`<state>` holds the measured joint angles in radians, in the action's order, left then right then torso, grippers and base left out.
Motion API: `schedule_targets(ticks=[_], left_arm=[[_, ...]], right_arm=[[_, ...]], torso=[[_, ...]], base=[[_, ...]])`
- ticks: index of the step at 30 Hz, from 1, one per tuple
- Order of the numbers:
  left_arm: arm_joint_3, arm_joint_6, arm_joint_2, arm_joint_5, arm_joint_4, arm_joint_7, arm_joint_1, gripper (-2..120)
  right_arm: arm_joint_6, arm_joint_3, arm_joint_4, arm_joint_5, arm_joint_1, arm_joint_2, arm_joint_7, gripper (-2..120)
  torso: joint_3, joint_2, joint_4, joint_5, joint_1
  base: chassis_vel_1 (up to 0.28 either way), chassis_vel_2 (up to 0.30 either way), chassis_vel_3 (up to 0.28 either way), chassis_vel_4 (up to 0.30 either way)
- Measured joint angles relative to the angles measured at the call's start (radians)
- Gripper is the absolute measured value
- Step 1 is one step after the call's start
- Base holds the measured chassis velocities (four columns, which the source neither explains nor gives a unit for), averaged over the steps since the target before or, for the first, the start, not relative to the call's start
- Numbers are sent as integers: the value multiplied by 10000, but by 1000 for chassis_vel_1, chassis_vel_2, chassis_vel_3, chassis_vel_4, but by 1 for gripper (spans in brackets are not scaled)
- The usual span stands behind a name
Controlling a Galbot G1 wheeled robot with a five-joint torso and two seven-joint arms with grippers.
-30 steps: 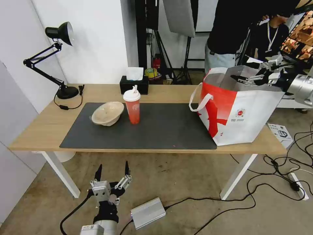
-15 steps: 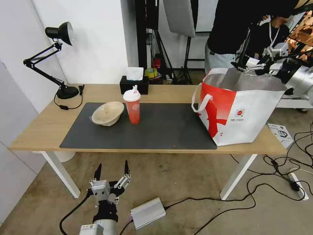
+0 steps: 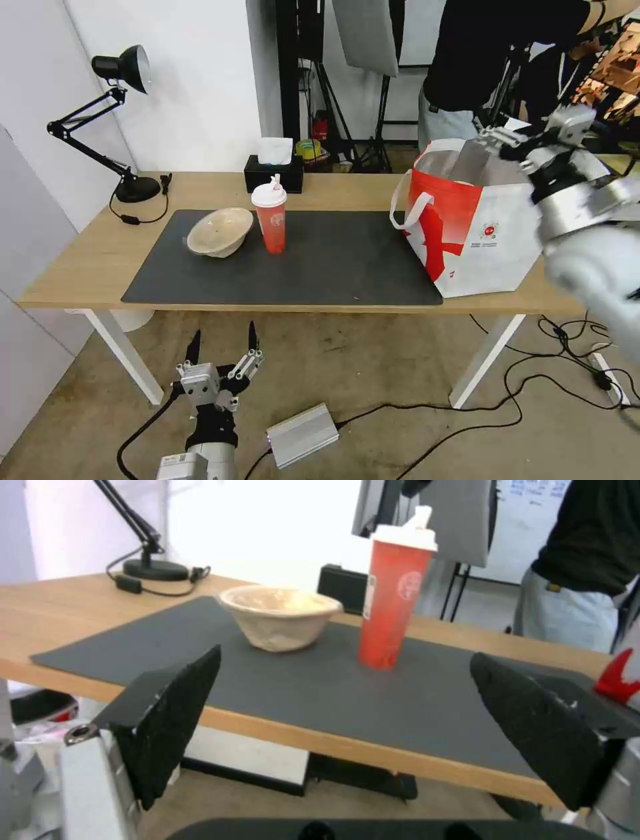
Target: Pick up the trash from the table and place it into the takeout bag.
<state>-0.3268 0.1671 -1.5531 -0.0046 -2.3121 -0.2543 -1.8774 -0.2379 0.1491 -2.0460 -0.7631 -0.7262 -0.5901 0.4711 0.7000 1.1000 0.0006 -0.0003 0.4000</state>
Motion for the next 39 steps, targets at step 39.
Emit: schedule_targets(ticks=[39], left_arm=[[-44, 201, -126, 119, -74, 19, -242, 100]], right_arm=[[-732, -82, -2340, 4846, -7219, -2191, 1393, 100]], torso=[[-1, 0, -7, 2, -1]], base=[[0, 0, 0, 0]])
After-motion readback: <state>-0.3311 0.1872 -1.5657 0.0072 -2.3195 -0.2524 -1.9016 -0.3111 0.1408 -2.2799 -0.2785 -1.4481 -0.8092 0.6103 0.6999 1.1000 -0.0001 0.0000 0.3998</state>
